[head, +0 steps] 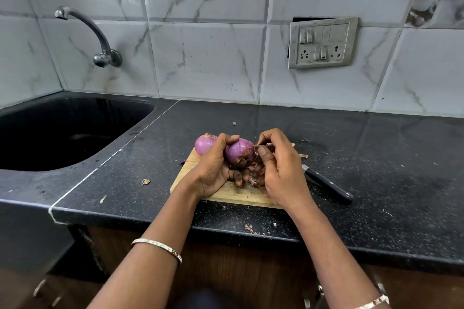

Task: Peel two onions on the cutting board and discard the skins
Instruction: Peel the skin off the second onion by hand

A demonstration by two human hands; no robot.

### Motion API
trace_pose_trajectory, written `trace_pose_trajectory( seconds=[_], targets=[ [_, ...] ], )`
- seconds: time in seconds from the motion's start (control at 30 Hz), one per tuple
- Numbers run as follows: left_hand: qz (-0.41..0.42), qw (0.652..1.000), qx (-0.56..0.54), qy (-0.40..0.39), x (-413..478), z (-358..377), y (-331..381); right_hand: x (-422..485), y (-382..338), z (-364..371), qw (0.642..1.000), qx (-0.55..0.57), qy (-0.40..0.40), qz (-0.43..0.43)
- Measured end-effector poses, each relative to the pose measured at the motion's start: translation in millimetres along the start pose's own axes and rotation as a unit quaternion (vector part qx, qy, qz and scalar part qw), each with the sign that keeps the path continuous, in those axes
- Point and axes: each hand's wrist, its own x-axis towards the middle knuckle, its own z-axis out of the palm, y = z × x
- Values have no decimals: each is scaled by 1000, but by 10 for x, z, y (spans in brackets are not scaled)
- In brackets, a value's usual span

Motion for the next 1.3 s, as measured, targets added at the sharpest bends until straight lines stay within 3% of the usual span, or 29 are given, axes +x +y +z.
trace_pose_trajectory(
  seconds=[0.3, 0.6, 1.3],
  targets=[
    [2, 1000, 4, -14, 0, -18, -9, -2, -39, -16, 999, 31, 6, 13],
    [-1, 1000, 24, -20, 13, -16, -15, 9, 27, 29, 999, -36, -20, -23],
    [4, 999, -36, 28, 24, -18, 0, -23, -17, 13, 1000, 4, -8, 1]
  ],
)
